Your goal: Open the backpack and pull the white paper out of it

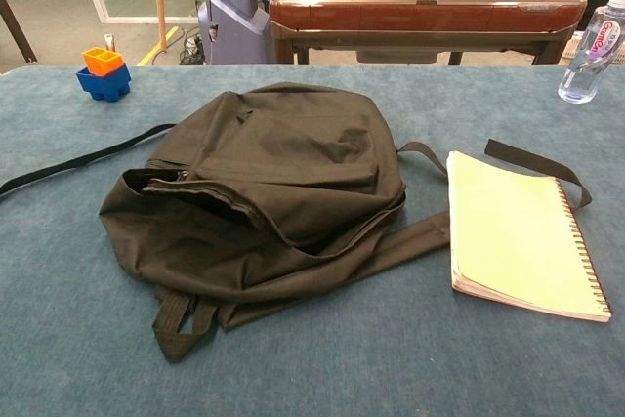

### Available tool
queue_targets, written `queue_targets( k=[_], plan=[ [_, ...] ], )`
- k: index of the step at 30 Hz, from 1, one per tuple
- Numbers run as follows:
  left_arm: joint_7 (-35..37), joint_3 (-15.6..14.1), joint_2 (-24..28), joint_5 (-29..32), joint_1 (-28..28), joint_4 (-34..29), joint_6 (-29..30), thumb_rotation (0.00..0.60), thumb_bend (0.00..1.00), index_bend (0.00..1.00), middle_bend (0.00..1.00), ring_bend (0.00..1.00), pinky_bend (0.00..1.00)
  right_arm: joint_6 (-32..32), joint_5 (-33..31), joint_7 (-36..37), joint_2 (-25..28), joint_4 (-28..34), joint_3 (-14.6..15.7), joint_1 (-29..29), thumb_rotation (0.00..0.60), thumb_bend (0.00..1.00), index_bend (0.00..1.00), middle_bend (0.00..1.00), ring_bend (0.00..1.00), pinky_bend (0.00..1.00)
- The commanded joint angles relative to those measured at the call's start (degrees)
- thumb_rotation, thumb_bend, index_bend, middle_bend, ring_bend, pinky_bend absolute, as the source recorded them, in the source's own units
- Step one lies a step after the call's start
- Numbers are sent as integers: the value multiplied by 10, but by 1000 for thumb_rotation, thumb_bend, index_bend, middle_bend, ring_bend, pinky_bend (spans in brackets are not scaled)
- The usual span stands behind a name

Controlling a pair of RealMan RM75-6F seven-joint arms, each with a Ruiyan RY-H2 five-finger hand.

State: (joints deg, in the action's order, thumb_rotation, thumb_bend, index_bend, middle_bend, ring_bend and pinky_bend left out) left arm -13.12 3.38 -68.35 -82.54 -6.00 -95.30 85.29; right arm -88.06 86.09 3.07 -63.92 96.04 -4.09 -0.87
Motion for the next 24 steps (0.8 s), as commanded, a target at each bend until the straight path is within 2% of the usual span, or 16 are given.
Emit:
queue_targets(
  k=[1,15,18,24],
  plan=[
    [-1,-1,-1,0,0,1,-2,600,277,262,279,240,213,0,0,0,0,0,1,0,600,412,352,309,246,261],
    [1,-3,3,-3,4,-1,3,600,278,275,279,240,213,21,14,-4,14,11,7,-13,600,410,352,309,246,261],
    [3,-4,4,-4,6,-2,5,600,277,283,279,240,213,42,26,-3,25,22,9,-28,600,372,351,309,246,261],
    [1,-7,7,-10,10,-7,10,600,278,290,279,240,213,123,56,-21,53,54,9,-88,600,242,326,309,245,261]
  ],
)
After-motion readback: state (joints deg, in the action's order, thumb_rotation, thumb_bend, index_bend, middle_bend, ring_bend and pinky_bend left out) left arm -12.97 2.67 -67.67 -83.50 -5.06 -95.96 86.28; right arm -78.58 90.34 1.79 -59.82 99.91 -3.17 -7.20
